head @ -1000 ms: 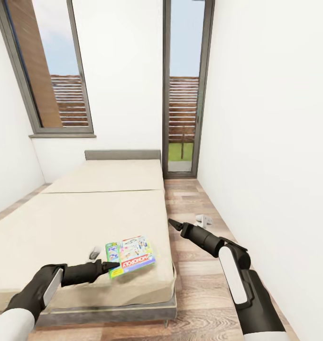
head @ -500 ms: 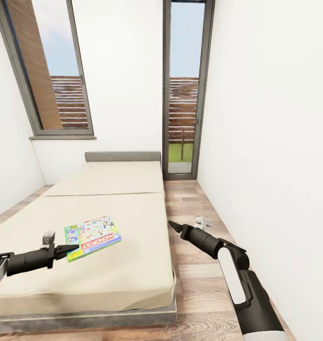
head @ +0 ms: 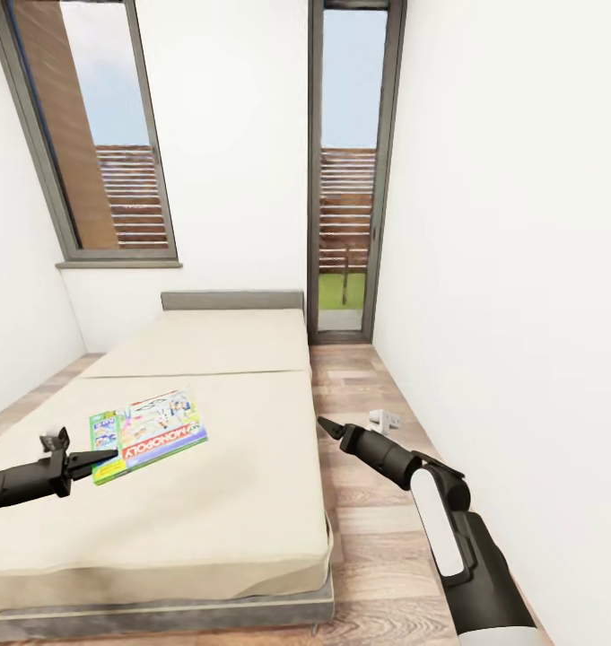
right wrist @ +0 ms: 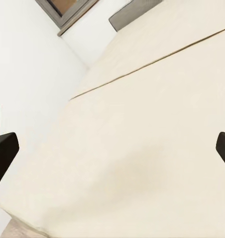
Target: Put all the toys in the child's room - the three board games (two on the bed and one on the table), the two jigsaw puzzles on the table, and the tennis ball on the table - inside the toy box on the table in the child's room.
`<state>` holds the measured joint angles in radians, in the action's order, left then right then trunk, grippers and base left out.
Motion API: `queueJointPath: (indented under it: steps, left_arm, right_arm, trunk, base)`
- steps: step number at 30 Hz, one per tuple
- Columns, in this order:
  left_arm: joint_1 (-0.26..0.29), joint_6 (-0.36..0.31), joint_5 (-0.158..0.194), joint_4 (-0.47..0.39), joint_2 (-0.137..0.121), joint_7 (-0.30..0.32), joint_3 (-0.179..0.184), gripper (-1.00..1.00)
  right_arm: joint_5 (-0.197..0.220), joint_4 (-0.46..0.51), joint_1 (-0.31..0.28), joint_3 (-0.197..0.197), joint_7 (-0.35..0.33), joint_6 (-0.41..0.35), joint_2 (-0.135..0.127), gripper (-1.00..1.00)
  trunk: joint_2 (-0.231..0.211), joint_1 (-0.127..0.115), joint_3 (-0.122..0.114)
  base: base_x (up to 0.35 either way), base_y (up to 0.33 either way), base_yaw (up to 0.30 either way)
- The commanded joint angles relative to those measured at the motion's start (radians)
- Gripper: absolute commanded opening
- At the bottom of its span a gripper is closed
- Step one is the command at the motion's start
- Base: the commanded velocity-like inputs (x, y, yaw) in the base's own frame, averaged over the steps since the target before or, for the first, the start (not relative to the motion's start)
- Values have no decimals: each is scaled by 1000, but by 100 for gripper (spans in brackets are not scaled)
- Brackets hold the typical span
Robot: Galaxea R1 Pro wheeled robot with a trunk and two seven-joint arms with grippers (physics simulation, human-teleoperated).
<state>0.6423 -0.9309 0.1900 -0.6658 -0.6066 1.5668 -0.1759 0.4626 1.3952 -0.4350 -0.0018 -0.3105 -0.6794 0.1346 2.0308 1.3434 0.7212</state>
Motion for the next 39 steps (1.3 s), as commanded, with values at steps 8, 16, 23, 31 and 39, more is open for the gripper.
queueJointPath:
  steps: [8, 16, 23, 31, 39]
  left_arm:
    - [0, -10, -1, 0, -25, 4, 1, -100]
    - [0, -8, -1, 0, -32, 4, 1, -100]
    - [0, -5, -1, 0, -33, 4, 1, -100]
    - [0, -4, -1, 0, -33, 4, 1, -100]
    - [0, -3, -1, 1, -33, 4, 1, -100]
  right_arm:
    - [-6, 1, -1, -1, -1, -2, 3, 100]
    - [-11, 1, -1, 3, 0, -2, 10, 100]
    - [-12, 1, -1, 3, 1, -2, 11, 100]
    - [-14, 0, -1, 3, 1, -2, 11, 100]
    - [-17, -1, -1, 39, 2, -1, 12, 100]
  trunk:
    - [-56, -31, -24]
    - [-112, -62, -49]
    - [-161, -88, -71]
    - [-217, -119, -96]
    - [-273, -150, -121]
  base:
    - [-97, 0, 102]
    - [-133, 0, 278]
    - [-59, 0, 292]
    - [-22, 0, 293]
    - [-98, 0, 293]
